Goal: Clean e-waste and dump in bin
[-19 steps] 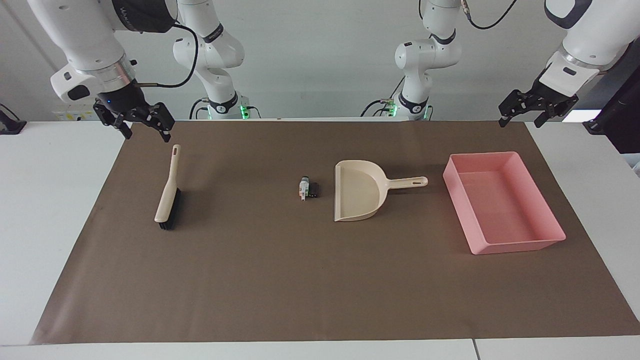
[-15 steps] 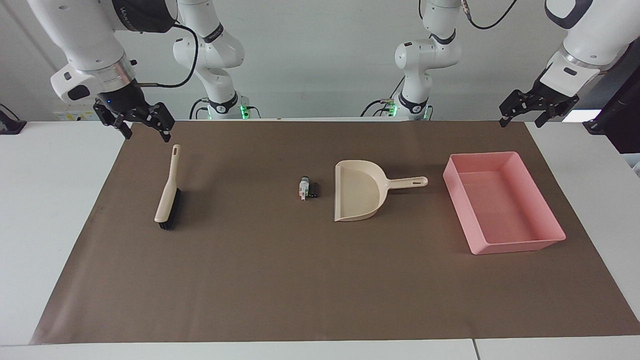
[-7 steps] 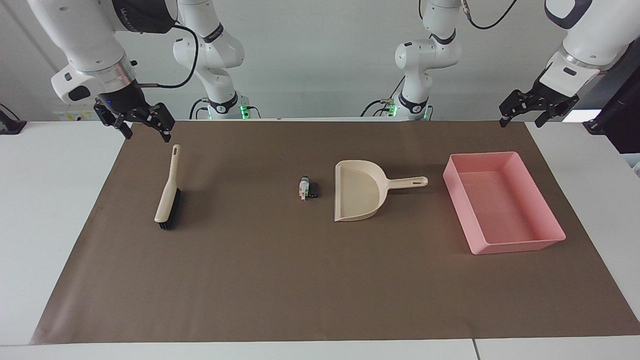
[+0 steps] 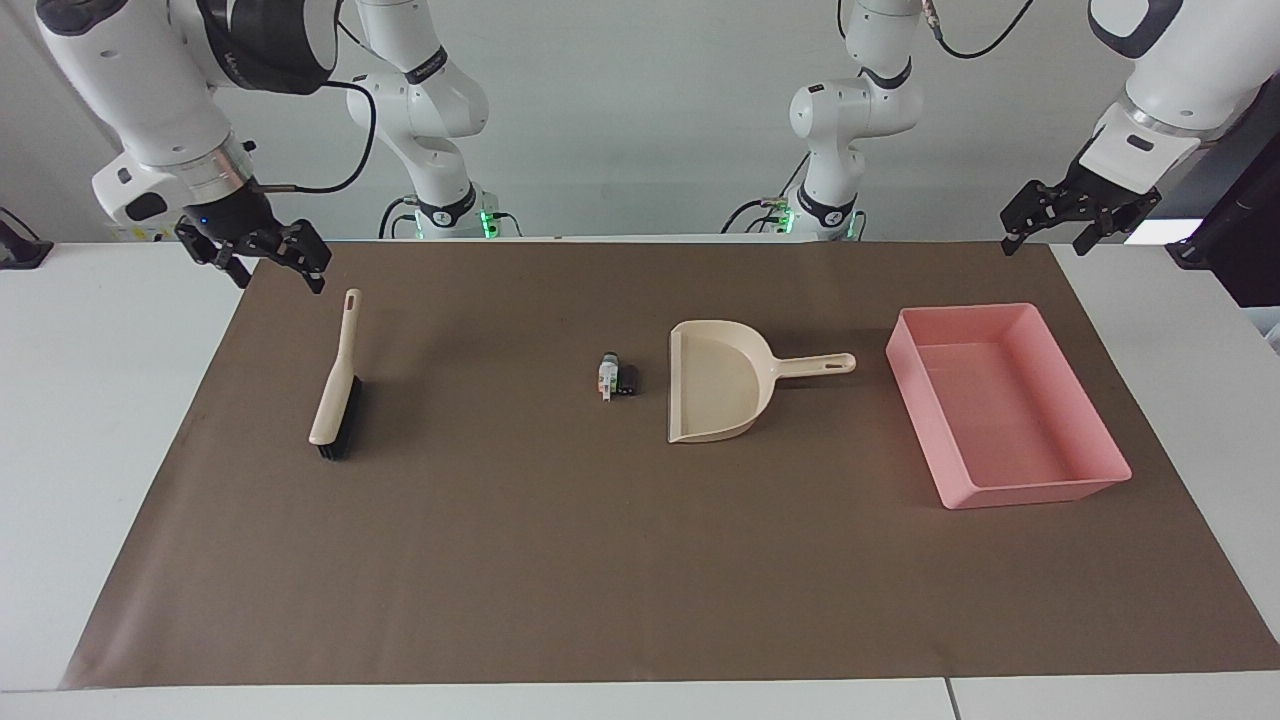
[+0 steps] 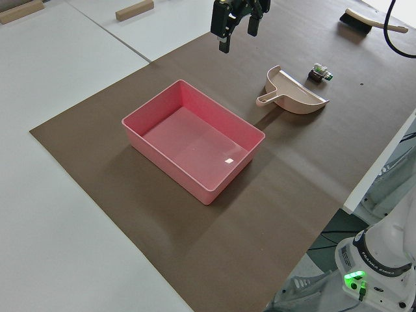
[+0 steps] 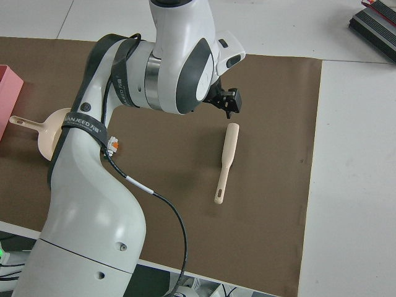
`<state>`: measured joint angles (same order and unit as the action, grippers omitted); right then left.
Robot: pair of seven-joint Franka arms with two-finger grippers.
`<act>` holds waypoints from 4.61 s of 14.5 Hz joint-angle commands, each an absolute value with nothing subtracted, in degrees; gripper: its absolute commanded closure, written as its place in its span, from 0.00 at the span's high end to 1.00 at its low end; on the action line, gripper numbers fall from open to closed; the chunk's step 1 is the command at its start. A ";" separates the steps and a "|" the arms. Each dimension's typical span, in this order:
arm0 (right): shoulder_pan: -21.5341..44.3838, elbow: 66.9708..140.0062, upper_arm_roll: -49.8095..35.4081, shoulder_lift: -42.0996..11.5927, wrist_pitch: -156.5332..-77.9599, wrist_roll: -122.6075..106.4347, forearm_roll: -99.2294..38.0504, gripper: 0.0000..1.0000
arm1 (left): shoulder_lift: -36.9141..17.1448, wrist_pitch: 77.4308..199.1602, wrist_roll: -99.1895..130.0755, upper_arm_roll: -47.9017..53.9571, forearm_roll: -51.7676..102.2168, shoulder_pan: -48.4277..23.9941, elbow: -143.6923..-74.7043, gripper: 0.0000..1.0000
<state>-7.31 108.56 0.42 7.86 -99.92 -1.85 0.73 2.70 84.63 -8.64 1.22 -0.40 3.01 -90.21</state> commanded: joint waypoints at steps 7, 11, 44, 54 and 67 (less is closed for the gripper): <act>-8.52 136.39 0.18 13.28 -120.39 -3.69 -0.35 1.00 | 4.65 89.10 -47.67 3.07 -0.88 -1.82 -94.20 0.98; -10.36 141.32 0.18 11.08 -128.74 -7.98 -0.35 1.00 | 7.56 91.49 -58.69 2.99 -0.88 -7.54 -100.62 0.98; -7.32 135.65 -1.49 10.72 -115.19 -8.09 0.26 0.00 | -6.33 123.49 -42.45 3.34 -20.83 -28.04 -124.72 0.90; 20.11 132.01 -2.02 7.57 -118.63 23.53 0.35 0.00 | -5.10 121.47 -39.90 3.34 -21.27 -28.91 -123.84 0.04; 33.30 125.25 -2.90 -3.06 -114.78 24.88 -0.70 0.00 | -5.01 114.08 -52.82 3.51 -21.27 -31.38 -121.11 0.00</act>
